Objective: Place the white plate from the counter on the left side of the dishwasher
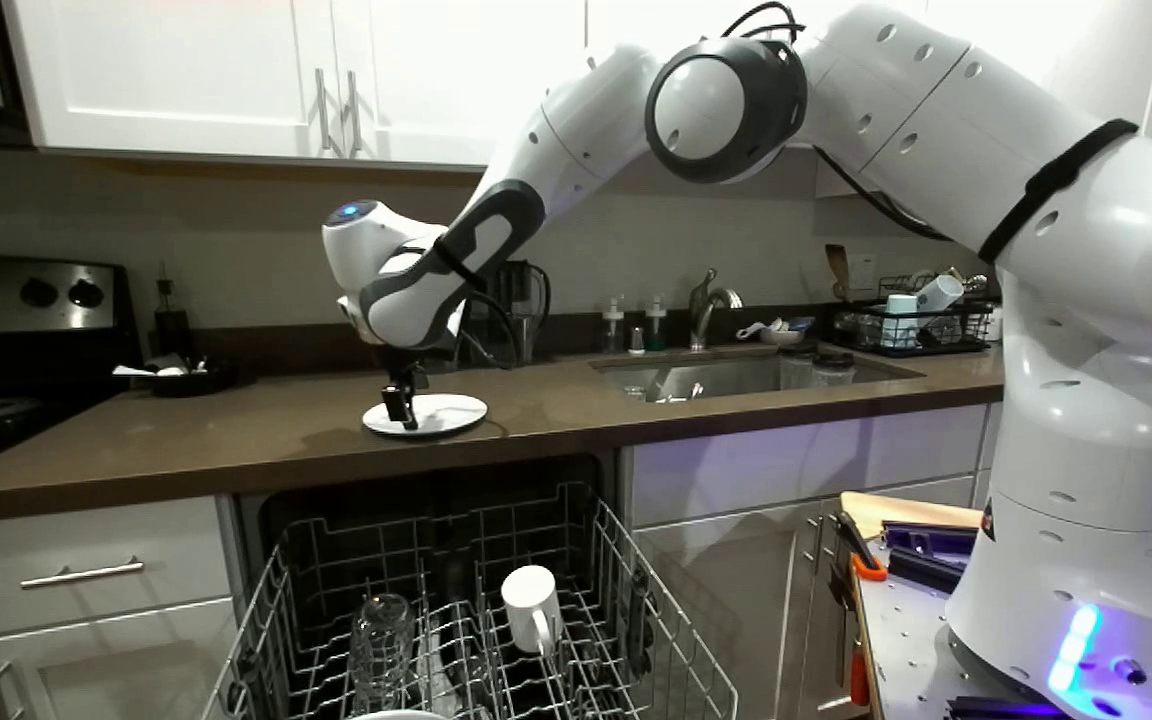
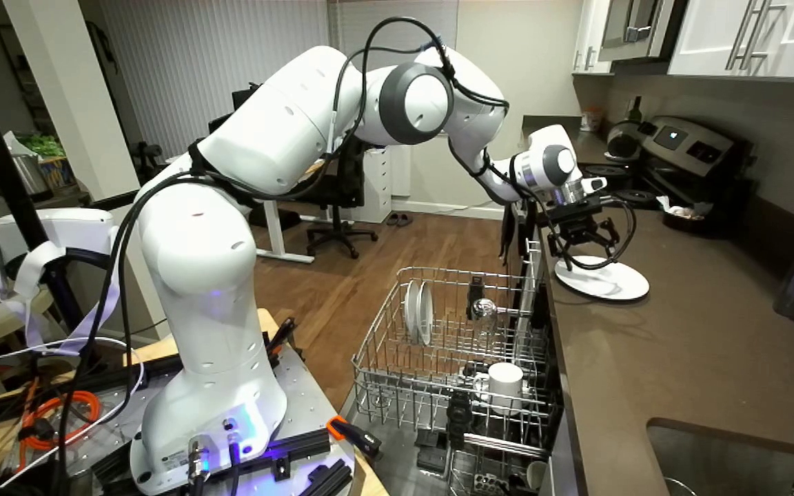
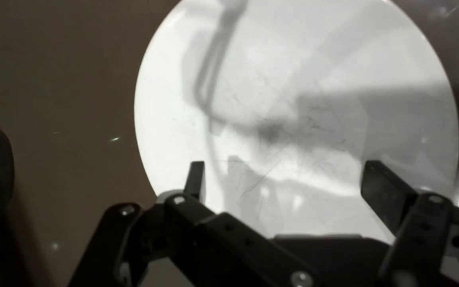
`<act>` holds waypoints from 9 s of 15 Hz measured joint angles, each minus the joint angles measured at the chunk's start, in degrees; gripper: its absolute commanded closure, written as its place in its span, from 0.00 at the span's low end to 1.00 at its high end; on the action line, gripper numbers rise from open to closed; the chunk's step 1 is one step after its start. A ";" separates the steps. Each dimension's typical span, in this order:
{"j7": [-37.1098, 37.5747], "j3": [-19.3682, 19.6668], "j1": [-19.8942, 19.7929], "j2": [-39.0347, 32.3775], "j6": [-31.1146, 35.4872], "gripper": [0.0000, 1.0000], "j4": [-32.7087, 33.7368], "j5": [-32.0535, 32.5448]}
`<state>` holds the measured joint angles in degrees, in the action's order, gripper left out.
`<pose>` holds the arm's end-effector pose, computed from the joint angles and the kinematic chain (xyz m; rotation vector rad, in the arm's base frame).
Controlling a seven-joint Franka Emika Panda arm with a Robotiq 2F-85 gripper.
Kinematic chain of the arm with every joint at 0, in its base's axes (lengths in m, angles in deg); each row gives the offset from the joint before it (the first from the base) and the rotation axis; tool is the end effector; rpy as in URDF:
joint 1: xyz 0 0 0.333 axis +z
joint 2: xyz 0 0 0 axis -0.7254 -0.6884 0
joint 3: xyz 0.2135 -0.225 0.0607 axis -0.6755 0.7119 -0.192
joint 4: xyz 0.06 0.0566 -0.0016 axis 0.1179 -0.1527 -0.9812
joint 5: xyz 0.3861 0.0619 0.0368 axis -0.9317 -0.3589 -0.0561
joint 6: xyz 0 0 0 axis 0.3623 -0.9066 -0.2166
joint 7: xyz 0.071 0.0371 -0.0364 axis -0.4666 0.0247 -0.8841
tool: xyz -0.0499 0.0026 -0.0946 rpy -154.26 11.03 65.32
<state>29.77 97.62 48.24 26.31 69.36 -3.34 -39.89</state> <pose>0.7677 -0.0712 0.2313 2.5883 0.5020 0.0897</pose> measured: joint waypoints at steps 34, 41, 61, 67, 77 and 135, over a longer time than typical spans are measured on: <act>1.93 1.02 4.37 1.89 -13.59 0.00 0.14 1.34; 1.88 -1.49 5.78 3.72 -12.41 0.00 0.13 1.35; 12.22 0.17 15.17 2.06 -15.63 0.00 -2.21 5.43; 28.85 2.08 20.74 3.37 -23.11 0.00 -9.42 13.39; 49.92 1.35 20.75 3.47 -23.29 0.00 -16.78 38.53; 48.57 -7.25 12.64 -4.71 -21.74 0.47 -7.53 53.24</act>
<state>78.34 90.38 60.88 21.59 47.61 -10.87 13.35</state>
